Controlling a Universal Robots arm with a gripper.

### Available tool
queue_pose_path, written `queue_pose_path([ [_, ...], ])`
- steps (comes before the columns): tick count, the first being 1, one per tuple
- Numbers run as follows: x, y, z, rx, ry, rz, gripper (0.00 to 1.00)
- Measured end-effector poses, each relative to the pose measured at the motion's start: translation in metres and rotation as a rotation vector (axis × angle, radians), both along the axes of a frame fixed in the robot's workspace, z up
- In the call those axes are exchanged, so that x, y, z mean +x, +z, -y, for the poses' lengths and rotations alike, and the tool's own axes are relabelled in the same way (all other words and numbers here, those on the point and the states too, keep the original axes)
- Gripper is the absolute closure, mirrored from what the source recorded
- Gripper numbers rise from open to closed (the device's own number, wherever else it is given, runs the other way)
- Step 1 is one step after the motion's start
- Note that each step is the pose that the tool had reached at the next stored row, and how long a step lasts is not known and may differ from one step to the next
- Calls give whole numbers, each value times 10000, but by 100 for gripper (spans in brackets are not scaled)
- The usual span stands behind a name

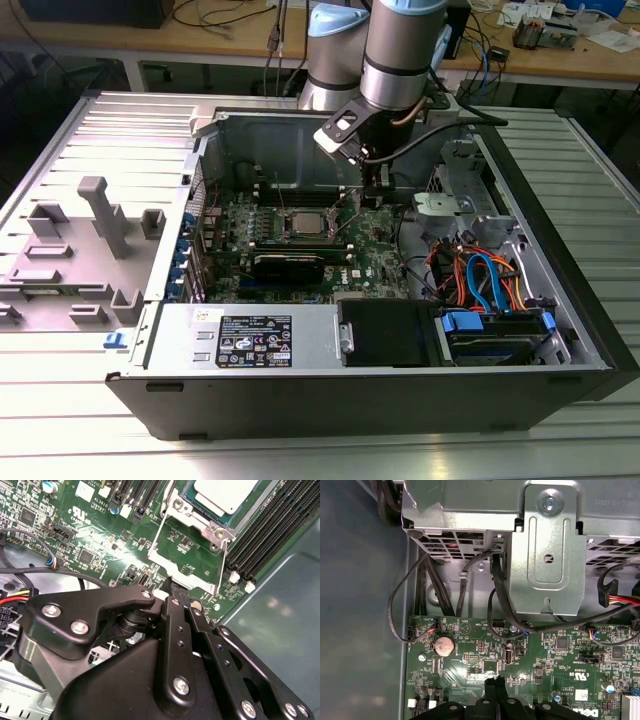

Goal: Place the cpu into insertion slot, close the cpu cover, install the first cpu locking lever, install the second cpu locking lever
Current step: 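Close the cpu cover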

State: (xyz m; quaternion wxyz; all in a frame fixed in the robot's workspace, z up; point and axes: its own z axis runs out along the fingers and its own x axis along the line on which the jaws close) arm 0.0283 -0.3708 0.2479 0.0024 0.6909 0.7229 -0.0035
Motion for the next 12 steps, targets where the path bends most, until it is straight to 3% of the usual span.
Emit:
queue_pose_path([
  [12,-35,-1,0,10,-1,-13,89],
])
